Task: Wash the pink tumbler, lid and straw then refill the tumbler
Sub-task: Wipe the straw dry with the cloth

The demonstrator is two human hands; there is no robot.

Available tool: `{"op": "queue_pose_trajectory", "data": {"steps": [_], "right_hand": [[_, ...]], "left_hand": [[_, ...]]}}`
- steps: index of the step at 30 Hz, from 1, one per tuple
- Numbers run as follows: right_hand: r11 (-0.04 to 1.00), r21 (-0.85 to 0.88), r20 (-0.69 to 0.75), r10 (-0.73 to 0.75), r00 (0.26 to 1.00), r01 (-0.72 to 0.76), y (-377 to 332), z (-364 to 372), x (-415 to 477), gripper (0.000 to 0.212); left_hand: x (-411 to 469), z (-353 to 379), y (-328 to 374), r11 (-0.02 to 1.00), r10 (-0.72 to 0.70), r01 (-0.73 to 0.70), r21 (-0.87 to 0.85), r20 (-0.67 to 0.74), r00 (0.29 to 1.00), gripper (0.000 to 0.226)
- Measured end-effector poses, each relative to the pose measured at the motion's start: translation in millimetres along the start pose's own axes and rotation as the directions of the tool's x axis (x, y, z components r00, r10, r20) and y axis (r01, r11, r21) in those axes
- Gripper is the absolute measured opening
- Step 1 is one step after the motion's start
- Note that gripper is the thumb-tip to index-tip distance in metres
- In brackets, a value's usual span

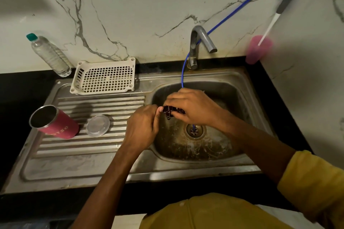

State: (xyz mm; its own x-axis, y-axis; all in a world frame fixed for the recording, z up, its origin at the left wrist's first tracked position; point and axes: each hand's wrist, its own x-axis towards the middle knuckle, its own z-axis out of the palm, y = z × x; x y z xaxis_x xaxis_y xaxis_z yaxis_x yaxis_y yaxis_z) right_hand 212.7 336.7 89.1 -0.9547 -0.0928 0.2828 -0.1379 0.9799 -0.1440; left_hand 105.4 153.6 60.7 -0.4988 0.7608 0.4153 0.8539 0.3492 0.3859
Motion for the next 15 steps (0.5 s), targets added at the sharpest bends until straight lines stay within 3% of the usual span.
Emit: {"op": "queue_pose_trajectory", "data": {"steps": [9, 15], "right_hand": [[0.994, -0.045, 0.004, 0.096, 0.995, -0.096, 59.9, -12.2, -12.7, 0.033], [0.997, -0.062, -0.047, -0.058, 0.997, 0.055, 0.5, -7.9, 18.9, 0.029]], "left_hand": [[8.1, -21.9, -18.1, 0.996, -0.024, 0.018, -0.084, -0.060, 0.998, 0.035], [15.3, 0.8, 3.0, 0.986, -0.042, 0.042, -0.162, 0.004, 0.999, 0.044]]}}
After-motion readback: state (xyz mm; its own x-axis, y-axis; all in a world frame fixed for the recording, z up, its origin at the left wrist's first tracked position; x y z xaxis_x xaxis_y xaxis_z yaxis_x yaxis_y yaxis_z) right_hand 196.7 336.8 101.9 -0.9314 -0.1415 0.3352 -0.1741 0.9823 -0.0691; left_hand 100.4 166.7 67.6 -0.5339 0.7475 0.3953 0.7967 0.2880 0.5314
